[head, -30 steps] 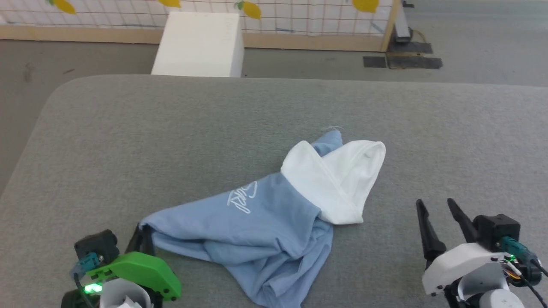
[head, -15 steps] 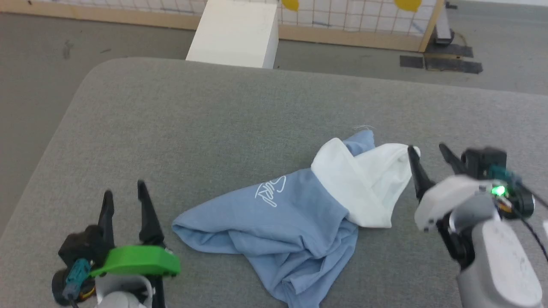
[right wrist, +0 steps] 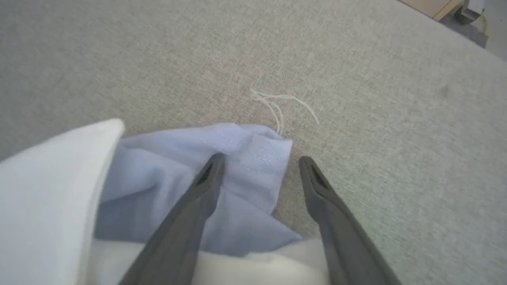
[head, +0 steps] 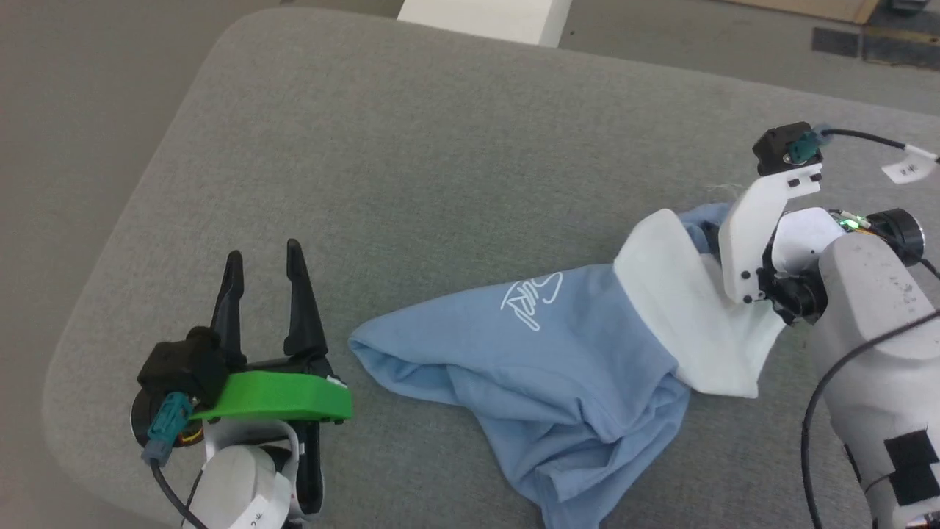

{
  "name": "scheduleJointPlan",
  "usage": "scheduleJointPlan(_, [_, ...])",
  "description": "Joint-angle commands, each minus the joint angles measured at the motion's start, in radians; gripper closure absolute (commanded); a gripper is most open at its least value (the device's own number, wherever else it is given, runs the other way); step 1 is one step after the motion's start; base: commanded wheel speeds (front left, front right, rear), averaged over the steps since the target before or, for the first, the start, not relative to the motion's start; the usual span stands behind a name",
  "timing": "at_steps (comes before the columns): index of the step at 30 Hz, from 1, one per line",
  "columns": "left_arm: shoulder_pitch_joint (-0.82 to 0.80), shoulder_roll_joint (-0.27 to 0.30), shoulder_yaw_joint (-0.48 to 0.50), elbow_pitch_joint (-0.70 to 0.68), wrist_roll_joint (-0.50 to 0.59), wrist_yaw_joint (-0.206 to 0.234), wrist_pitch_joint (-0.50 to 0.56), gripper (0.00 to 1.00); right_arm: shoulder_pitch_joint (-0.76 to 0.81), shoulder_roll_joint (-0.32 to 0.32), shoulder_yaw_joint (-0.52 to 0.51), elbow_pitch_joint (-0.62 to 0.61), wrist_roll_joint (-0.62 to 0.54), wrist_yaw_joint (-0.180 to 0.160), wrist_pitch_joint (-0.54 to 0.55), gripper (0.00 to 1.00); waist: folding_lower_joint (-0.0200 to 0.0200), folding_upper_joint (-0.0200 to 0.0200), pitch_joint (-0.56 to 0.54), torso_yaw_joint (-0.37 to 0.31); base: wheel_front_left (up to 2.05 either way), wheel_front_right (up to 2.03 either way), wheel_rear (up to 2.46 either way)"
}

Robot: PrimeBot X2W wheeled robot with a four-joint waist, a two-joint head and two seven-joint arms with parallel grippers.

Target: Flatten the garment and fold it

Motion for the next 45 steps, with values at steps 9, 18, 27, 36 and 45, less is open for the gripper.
scheduleJointPlan(9, [-0.021, -0.006, -0.026, 0.04, -0.019, 0.006, -0.004, 0.0, -0.04, -0.032, 0.073, 0.042, 0.079, -0.001, 0.169, 1.0, -0.0001, 0.0, 0.02, 0.038, 0.0, 0.0, 0.0])
scheduleJointPlan(18, [0.024, -0.006, 0.018, 0.069, 0.013, -0.006, -0.004, 0.0, 0.126, -0.087, -0.166, -0.209, 0.042, -0.001, -0.214, 1.0, -0.0001, 0.0, -0.096, -0.048, 0.0, 0.0, 0.0])
scheduleJointPlan(27, [0.055, -0.006, 0.028, 0.083, 0.032, -0.039, -0.004, 0.0, 0.489, 0.054, -0.625, -0.574, -0.086, -0.001, -0.131, 1.0, -0.0001, 0.0, -0.144, -0.147, 0.0, 0.0, 0.0])
scheduleJointPlan(36, [0.031, -0.006, -0.029, 0.119, 0.037, -0.082, -0.005, 0.0, 0.698, 0.14, -0.685, -0.693, -0.046, -0.001, -0.108, 0.0, -0.0001, 0.0, -0.147, -0.222, 0.0, 0.0, 0.0])
scheduleJointPlan(45, [-0.045, -0.006, -0.256, 0.216, 0.018, -0.145, 0.088, 0.0, 0.786, 0.14, -0.489, -0.692, -0.003, -0.001, -0.43, 0.0, -0.0001, 0.0, -0.164, -0.294, 0.0, 0.0, 0.0])
